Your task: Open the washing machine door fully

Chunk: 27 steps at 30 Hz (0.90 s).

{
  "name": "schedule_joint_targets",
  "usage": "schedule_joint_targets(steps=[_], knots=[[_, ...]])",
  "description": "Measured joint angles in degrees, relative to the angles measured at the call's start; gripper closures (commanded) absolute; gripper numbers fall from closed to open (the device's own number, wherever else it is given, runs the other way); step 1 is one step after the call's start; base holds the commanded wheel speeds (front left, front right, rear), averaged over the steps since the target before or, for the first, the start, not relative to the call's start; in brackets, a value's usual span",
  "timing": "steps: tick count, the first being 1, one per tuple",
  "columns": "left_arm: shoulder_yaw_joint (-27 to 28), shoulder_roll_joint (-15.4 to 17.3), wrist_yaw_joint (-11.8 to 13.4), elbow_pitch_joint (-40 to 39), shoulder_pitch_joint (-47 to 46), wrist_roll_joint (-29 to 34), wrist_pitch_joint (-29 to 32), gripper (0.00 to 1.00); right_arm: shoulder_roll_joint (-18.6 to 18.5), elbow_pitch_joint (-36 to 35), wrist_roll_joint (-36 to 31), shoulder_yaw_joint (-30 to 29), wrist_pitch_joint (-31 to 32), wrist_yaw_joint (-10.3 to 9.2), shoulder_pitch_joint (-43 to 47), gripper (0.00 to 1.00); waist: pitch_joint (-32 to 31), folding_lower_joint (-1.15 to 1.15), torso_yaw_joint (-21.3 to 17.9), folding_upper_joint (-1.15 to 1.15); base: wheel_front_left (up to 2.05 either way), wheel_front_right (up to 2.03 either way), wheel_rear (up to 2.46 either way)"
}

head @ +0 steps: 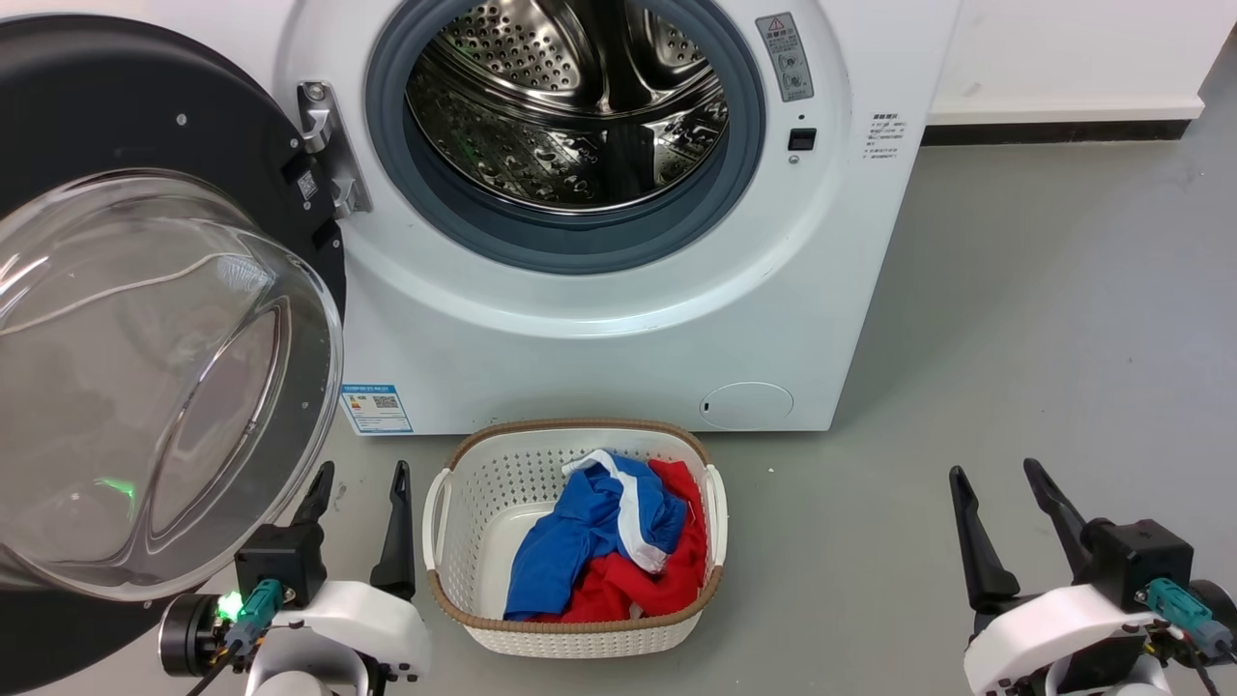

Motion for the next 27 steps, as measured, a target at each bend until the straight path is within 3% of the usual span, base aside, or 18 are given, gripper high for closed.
schedule_joint_targets(steps=[27], knots=[[1.62,-0.73,-0.96,-0.56,0.07,0.49,-0.14,0.0,0.64,-1.32,-0.46,-1.2,0.38,0.0,0.13,0.0,0.36,0.0,-0.06,0.0,0.0,0.0,0.0]])
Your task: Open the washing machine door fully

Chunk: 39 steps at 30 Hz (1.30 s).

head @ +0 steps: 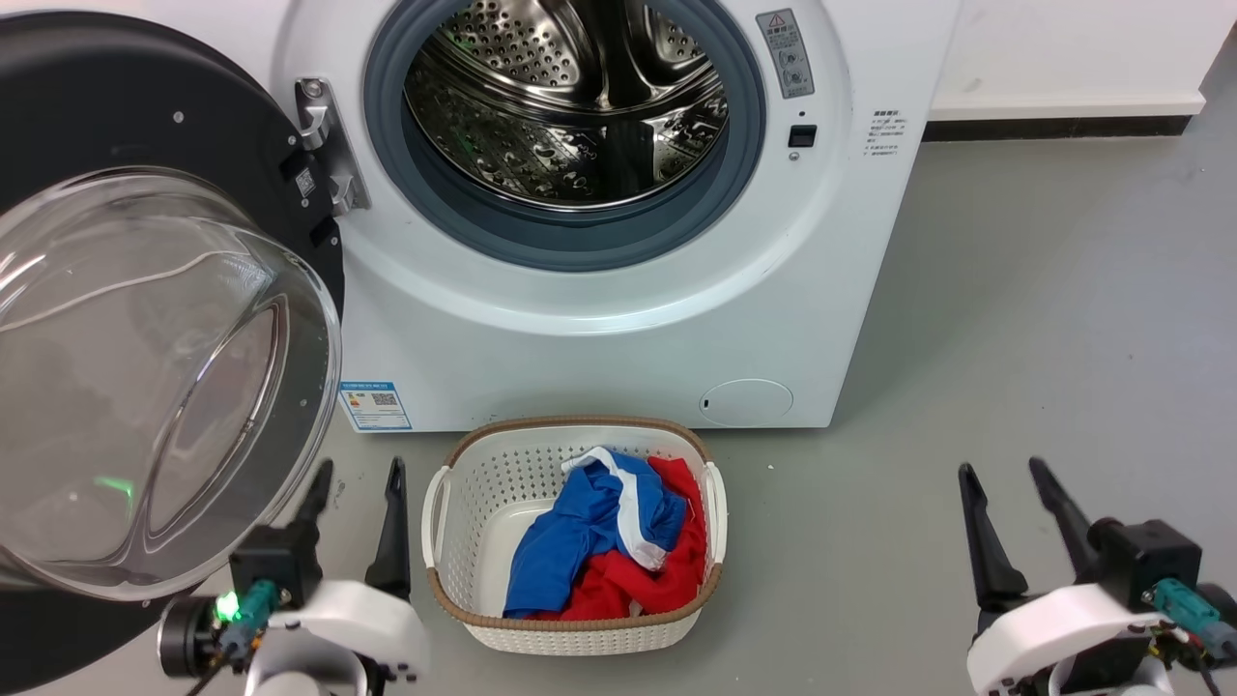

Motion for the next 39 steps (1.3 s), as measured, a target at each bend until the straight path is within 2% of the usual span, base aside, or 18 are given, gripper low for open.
schedule_joint_targets(steps=[1,5,32,33,39], knots=[[-0.1,-0.14,-0.07,0.35,0.3,0.0,0.02,1.0,0.07,0.47,0.01,0.01,-0.01,0.0,0.13,1.0,0.0,0.0,0.0,0.0,0.0,0.0,0.0],[-0.35,-1.04,-0.24,1.92,2.21,-1.18,0.71,1.0,0.24,2.58,1.09,-0.14,0.52,0.0,1.08,1.0,0.0,0.0,0.0,0.0,0.0,0.0,0.0],[6.93,-5.01,-5.48,0.7,2.2,-23.99,7.6,1.0,0.37,3.49,29.6,-1.42,4.65,-0.01,-0.01,1.0,-0.01,0.0,0.23,0.0,0.0,0.0,0.0],[7.67,-5.31,-5.82,0.58,2.2,-26.2,8.26,1.0,0.4,3.59,32.38,-1.53,5.0,-0.01,-0.31,1.0,-0.01,0.0,0.26,0.0,0.0,0.0,0.0],[8.92,-5.88,-6.81,0.34,2.19,-30.29,9.45,1.0,0.42,3.78,37.37,-1.79,5.91,-0.01,-0.54,1.0,-0.01,0.0,0.31,0.0,0.0,0.0,0.0]])
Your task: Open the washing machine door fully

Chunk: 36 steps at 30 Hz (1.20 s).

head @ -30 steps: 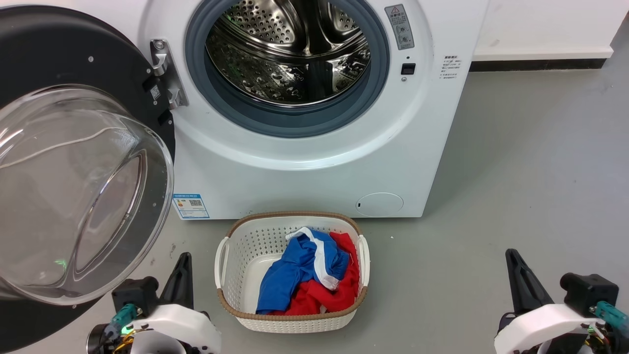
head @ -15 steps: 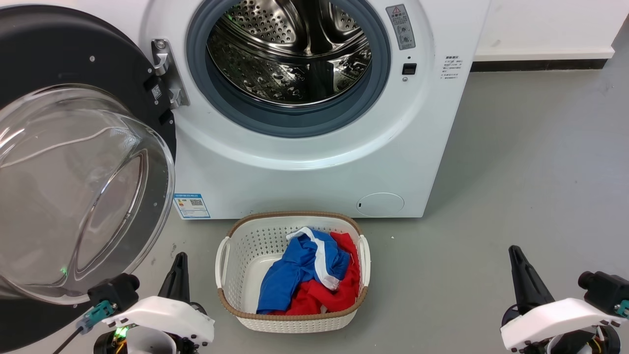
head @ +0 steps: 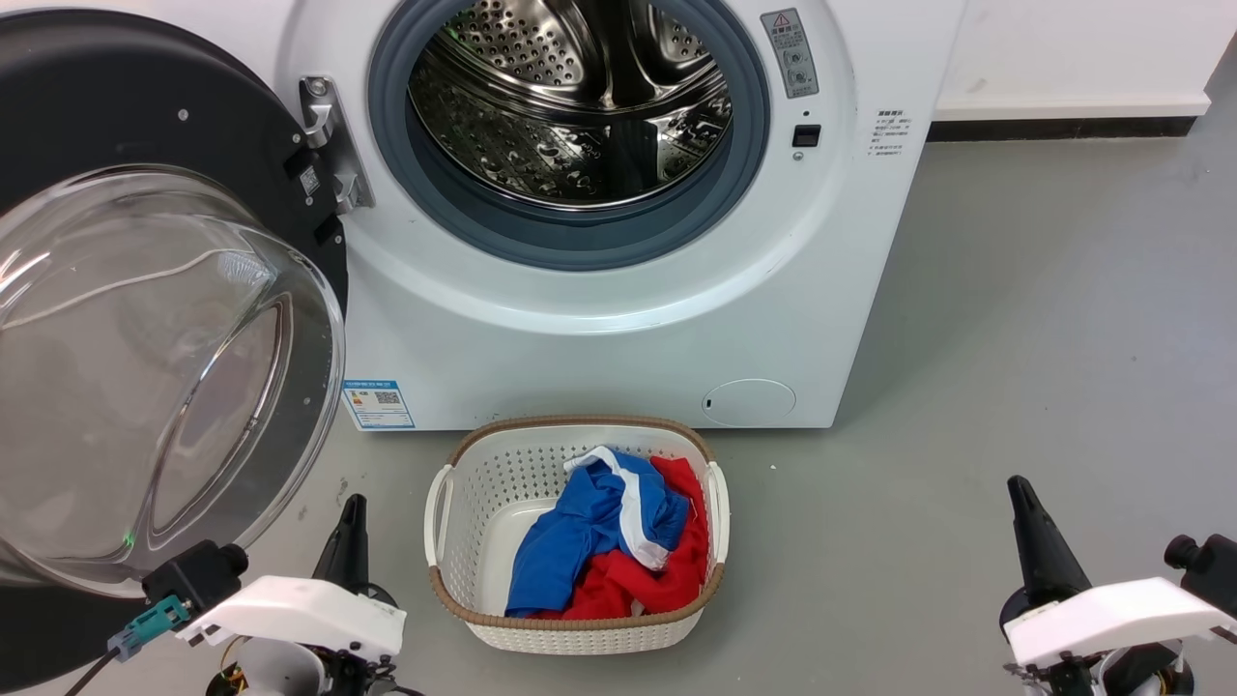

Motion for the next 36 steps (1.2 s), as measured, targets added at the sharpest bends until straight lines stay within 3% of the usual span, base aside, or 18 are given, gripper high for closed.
schedule_joint_targets(steps=[36], knots=[[6.59,-3.41,-4.69,-1.32,-0.11,-19.97,6.05,1.0,0.16,1.16,24.83,-1.26,3.7,0.0,-2.02,1.0,-0.01,0.0,0.3,0.0,0.0,0.0,0.0]])
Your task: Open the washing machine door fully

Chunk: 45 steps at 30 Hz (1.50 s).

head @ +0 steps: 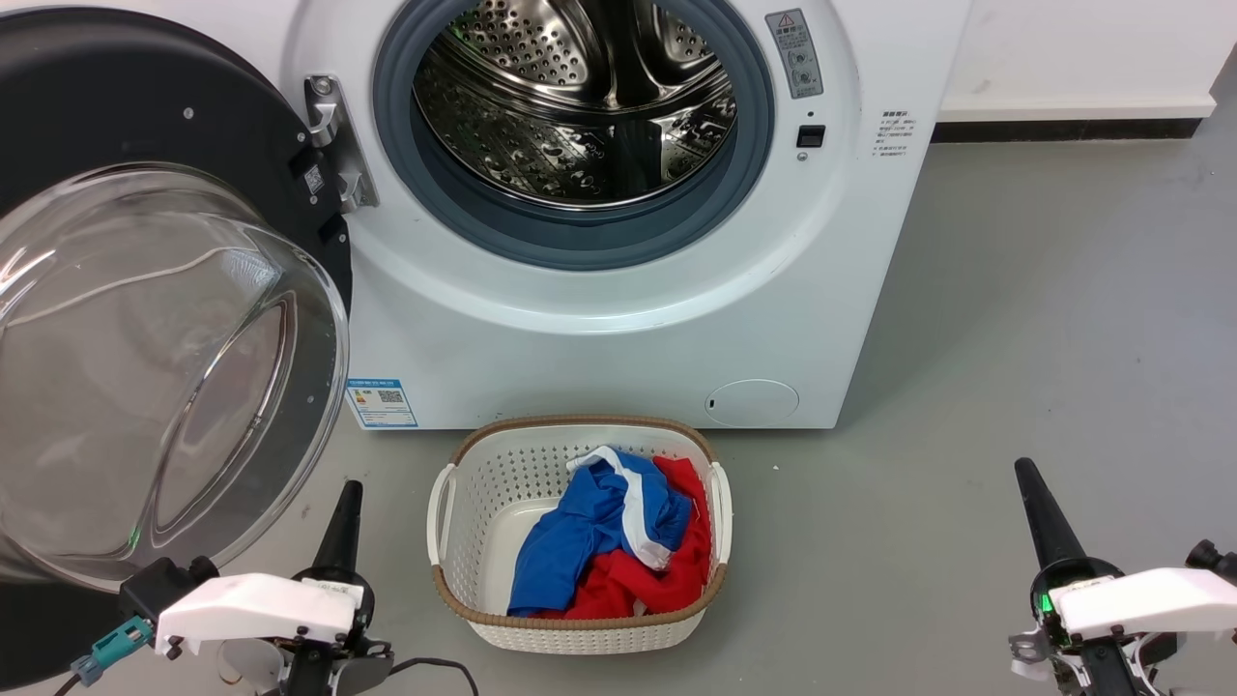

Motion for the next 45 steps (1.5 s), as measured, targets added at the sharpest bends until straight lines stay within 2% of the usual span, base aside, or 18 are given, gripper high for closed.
schedule_joint_targets(steps=[45], knots=[[5.64,-3.18,-4.11,-1.04,-0.32,-17.62,5.45,1.0,0.14,0.91,21.93,-1.13,3.44,0.0,-2.04,1.0,-0.01,0.0,0.37,0.0,0.0,0.0,0.0]])
